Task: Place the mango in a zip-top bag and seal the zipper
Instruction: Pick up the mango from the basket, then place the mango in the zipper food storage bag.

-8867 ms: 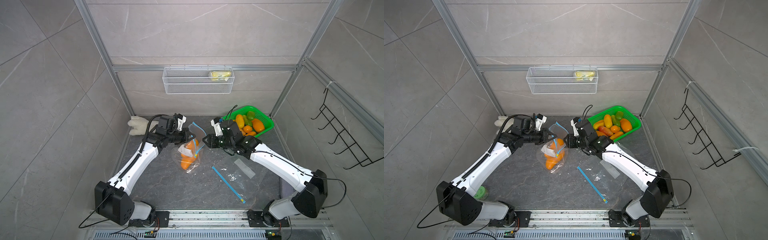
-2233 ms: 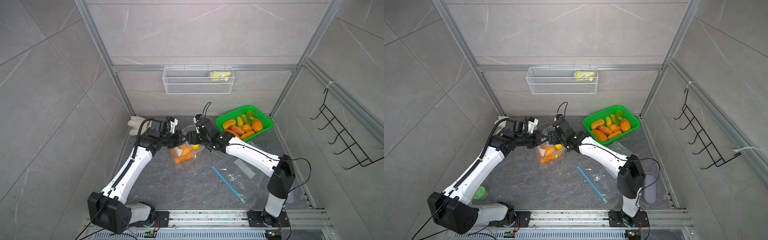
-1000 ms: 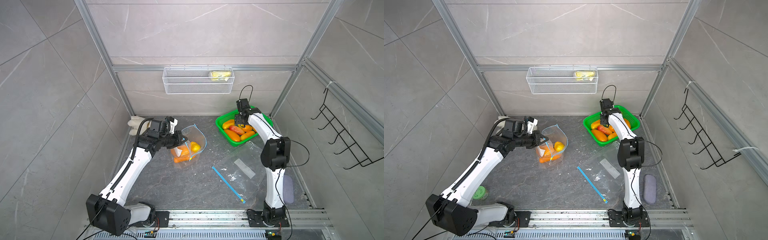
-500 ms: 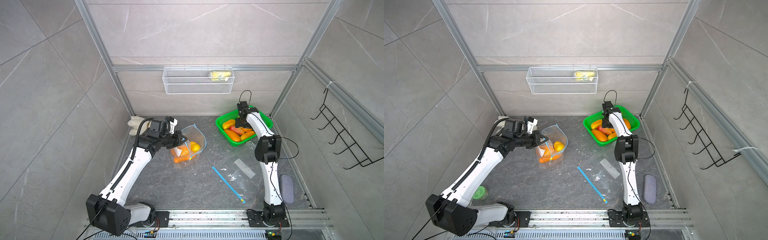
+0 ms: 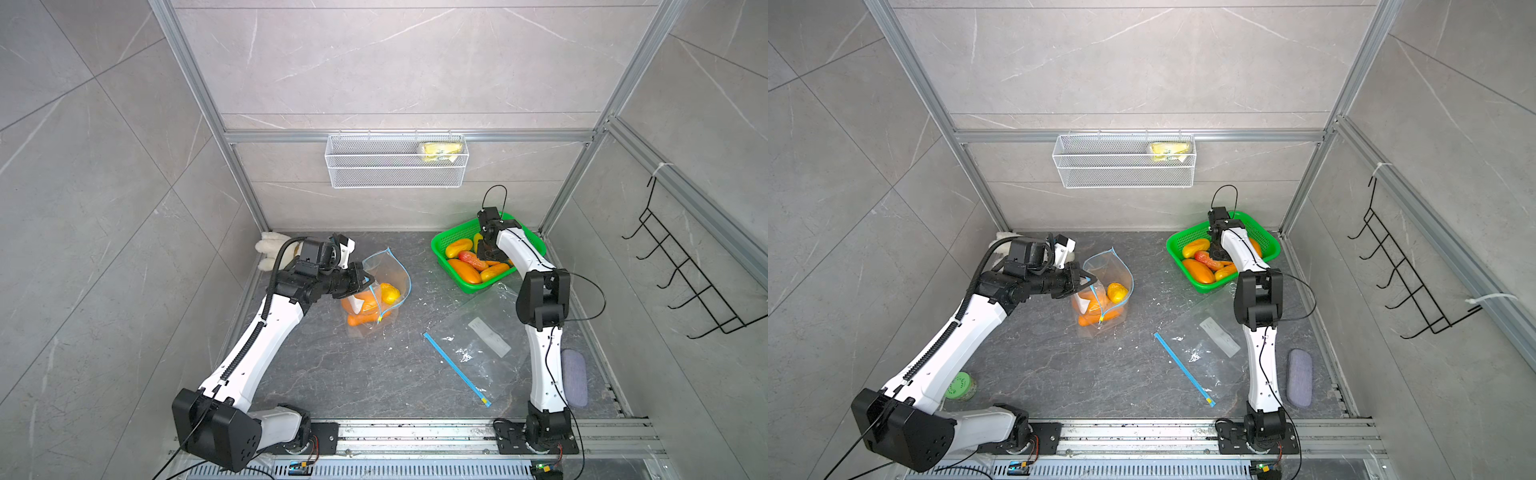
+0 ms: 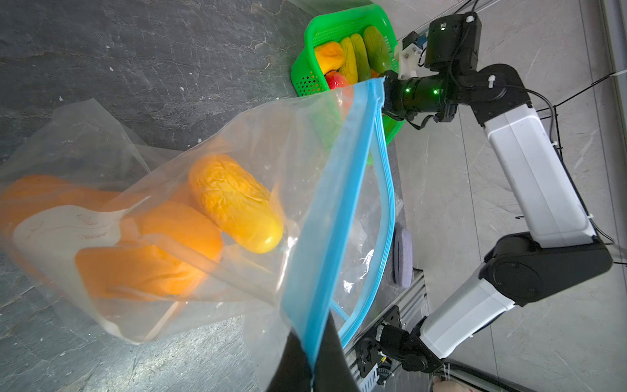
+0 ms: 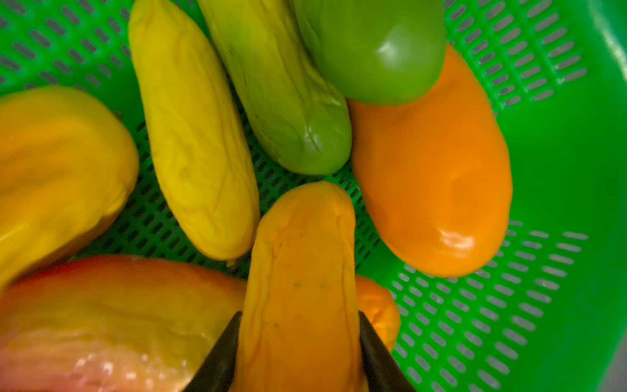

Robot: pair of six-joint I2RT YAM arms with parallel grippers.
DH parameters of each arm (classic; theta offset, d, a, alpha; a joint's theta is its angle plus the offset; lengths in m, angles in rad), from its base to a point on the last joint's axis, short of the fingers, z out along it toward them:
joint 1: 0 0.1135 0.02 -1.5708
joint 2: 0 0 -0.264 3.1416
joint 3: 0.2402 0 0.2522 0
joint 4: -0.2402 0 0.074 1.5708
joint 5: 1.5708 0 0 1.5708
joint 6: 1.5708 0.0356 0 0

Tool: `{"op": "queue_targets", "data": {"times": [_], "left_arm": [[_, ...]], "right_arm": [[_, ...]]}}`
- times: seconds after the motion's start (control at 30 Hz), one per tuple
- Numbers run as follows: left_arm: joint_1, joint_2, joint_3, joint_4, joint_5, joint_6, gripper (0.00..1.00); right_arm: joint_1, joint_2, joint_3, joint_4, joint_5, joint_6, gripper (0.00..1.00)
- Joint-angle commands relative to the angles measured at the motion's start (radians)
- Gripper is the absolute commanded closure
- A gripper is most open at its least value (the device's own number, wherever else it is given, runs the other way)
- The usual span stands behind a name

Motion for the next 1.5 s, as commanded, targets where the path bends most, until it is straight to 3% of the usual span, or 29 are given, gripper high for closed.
{"op": "queue_targets", "data": {"times": [0.0,0.13,0.27,0.47,0.63,0.77,0.87,1.0,1.1,1.13,1.17,1.3,1.4,1.47], "left_arm": [[0.006,-0.007,0.051,-0.001,0.002,0.020,1.00],[0.007,0.005,0.049,0.018,0.009,0.002,1.00],[0.007,0.021,0.048,0.037,0.014,-0.016,1.00],[0.007,0.039,0.047,0.062,0.033,-0.046,1.00],[0.006,0.033,0.060,0.059,0.041,-0.061,1.00],[0.006,0.021,0.053,0.068,0.040,-0.070,1.00],[0.007,0.016,0.052,0.069,0.041,-0.072,1.00],[0.007,0.017,0.050,0.073,0.046,-0.071,0.99],[0.006,0.016,0.049,0.073,0.047,-0.066,1.00],[0.007,0.016,0.048,0.073,0.048,-0.067,0.99],[0.006,0.017,0.046,0.075,0.049,-0.067,0.99],[0.007,0.015,0.032,0.090,0.056,-0.072,0.99],[0.007,0.013,0.032,0.086,0.055,-0.068,0.99],[0.006,0.014,0.033,0.088,0.055,-0.068,0.99]], "right_arm": [[0.017,-0.203,-0.113,0.052,-0.050,-0.014,0.67],[0.063,-0.481,-0.352,0.222,-0.154,-0.044,0.71],[0.147,-0.761,-0.596,0.431,-0.462,-0.085,0.74],[0.420,-0.981,-0.820,0.664,-0.740,-0.115,0.71],[0.560,-0.937,-0.831,0.698,-0.717,-0.103,0.71],[0.603,-0.838,-0.766,0.662,-0.699,-0.113,0.71],[0.624,-0.771,-0.699,0.591,-0.603,-0.110,0.70],[0.640,-0.708,-0.619,0.532,-0.548,-0.101,0.49],[0.643,-0.720,-0.593,0.530,-0.550,-0.086,0.24],[0.642,-0.730,-0.589,0.531,-0.545,-0.080,0.08],[0.642,-0.749,-0.584,0.525,-0.527,-0.074,0.00],[0.642,-0.859,-0.637,0.535,-0.449,-0.055,0.00],[0.630,-0.966,-0.729,0.554,-0.257,-0.027,0.00],[0.569,-0.993,-0.758,0.521,-0.193,0.003,0.02]]}}
